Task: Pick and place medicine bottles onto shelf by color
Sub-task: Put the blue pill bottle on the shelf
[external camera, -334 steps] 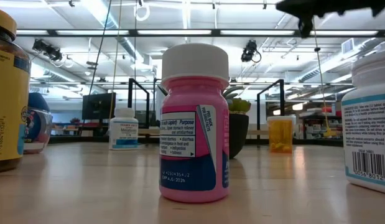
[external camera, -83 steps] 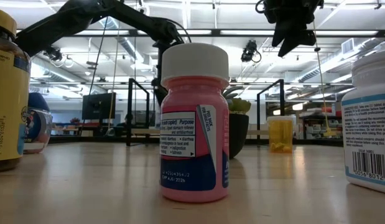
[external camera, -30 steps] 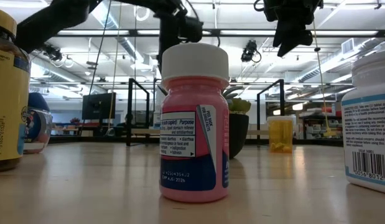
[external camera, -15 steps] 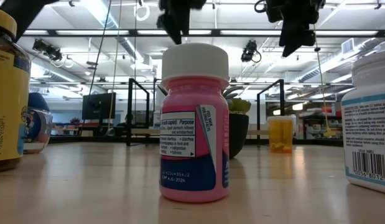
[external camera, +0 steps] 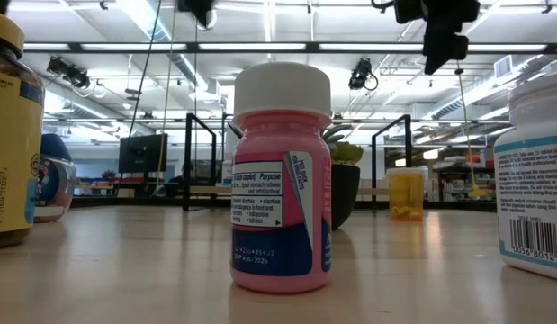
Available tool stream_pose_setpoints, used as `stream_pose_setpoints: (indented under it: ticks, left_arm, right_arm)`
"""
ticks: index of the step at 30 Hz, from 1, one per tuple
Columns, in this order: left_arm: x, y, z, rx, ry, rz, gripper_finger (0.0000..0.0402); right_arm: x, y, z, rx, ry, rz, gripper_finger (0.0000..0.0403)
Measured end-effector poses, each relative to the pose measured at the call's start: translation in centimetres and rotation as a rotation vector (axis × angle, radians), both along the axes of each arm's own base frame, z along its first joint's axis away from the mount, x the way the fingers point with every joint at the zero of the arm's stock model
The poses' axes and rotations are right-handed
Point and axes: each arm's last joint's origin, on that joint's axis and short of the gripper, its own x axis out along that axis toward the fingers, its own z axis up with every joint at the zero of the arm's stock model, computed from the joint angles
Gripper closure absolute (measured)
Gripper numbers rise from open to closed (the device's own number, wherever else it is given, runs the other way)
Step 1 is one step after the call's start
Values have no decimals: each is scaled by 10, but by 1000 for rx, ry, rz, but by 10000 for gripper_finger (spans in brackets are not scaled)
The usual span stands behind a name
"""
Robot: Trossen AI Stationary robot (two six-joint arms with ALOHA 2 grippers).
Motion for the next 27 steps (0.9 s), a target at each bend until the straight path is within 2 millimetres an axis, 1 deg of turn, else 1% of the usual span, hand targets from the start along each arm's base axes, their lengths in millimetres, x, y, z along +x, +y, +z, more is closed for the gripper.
stream_pose_setpoints:
  ticks: [5, 10, 13, 17, 21, 24, 27]
  left_arm:
    - [-55, -8, -22, -158, 96, 118, 161]
    - [-91, -24, -35, -156, 127, 81, 144]
    - [-106, -33, -46, -143, 159, 84, 130]
    - [-117, -44, -67, -130, 236, 81, 104]
    - [-114, -55, -92, -113, 271, 40, 72]
    - [-109, -61, -108, -117, 238, 13, 48]
    - [-109, -64, -126, -106, 247, 21, 28]
  right_arm:
    - [1, 8, 0, -38, 2, -67, 203]
    - [1, 12, 1, -56, -11, -171, 203]
    - [2, 15, 1, -27, -22, -234, 203]
    - [3, 19, 1, 1, -35, -290, 203]
    - [2, 26, 1, 0, -40, -314, 203]
    - [2, 32, 2, -34, -52, -317, 203]
    - [1, 38, 2, -67, -67, -329, 203]
